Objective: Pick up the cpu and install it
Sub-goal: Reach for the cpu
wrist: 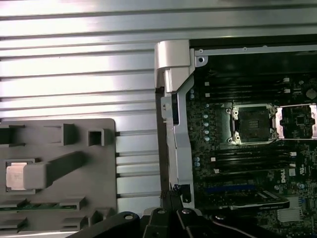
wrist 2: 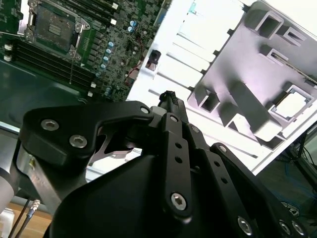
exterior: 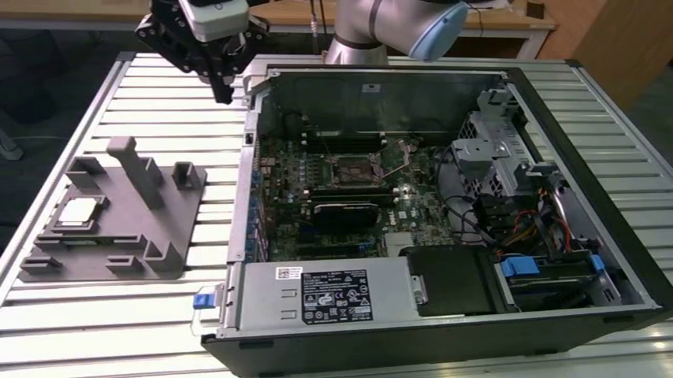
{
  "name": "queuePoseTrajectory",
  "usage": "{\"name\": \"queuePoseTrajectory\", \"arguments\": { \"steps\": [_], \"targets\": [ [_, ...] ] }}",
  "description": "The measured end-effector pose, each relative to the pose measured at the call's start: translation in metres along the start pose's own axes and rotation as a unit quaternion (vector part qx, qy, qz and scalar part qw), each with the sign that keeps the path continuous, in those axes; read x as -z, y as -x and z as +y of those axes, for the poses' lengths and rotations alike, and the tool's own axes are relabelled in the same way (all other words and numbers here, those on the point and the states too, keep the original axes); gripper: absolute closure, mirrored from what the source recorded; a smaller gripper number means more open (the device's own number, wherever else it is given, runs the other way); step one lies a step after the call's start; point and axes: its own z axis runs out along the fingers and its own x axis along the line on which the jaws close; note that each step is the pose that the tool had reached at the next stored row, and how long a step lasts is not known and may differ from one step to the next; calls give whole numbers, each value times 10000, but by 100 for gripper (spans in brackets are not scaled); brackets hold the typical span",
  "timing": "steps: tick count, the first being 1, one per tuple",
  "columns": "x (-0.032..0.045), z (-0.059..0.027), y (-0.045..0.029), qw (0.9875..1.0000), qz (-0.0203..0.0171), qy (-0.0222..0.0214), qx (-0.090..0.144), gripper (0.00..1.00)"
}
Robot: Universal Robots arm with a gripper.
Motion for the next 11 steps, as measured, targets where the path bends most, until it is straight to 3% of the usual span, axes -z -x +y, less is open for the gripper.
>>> {"name": "queuePoseTrajectory", "arguments": {
  "steps": [11],
  "targets": [
    [5, -13, -177, 10000, -1, 0, 0, 89]
  ]
}}
